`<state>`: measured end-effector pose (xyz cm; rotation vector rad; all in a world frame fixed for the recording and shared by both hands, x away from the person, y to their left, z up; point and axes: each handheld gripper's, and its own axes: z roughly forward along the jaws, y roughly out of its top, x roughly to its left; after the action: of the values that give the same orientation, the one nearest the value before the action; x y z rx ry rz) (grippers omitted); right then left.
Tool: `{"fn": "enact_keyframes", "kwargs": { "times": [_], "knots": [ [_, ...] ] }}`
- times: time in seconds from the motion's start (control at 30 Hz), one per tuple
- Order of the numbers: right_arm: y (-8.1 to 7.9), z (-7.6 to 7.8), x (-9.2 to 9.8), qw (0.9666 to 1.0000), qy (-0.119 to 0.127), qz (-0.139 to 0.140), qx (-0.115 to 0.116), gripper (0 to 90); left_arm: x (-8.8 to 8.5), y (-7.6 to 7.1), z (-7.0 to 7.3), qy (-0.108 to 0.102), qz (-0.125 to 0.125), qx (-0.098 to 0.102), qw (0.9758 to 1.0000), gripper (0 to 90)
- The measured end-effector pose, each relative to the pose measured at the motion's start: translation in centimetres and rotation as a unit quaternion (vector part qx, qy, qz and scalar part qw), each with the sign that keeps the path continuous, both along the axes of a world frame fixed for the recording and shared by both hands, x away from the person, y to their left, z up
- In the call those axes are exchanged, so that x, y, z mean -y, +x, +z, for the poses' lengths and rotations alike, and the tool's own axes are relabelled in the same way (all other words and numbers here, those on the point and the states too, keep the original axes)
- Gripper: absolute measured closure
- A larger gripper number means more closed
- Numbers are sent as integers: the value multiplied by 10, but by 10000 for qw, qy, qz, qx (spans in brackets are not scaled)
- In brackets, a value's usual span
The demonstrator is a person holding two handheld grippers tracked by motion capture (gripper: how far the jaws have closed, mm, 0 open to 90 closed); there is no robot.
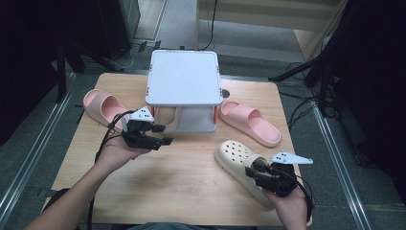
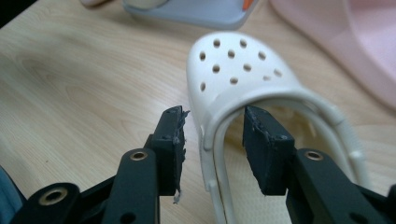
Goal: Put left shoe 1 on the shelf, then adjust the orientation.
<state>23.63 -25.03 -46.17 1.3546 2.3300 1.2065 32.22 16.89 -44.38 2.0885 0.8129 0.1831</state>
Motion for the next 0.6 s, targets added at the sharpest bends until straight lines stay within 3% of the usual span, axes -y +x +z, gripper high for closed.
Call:
{"fn": "enact_keyframes", "kwargs": {
  "times": [0.23, 0.47, 0.6],
  "knots": [
    [7, -10, -6, 9998, -73, -25, -187, 606, 2, 0, 2, 76, -5, 42, 10000, 405],
    [17, -21, -17, 9988, -253, 99, -399, 764, 0, -1, 1, 62, 17, 91, 9999, 413],
    [18, -19, -19, 9988, -239, 32, -425, 776, 0, -2, 1, 84, 24, 106, 9999, 423]
  ]
}}
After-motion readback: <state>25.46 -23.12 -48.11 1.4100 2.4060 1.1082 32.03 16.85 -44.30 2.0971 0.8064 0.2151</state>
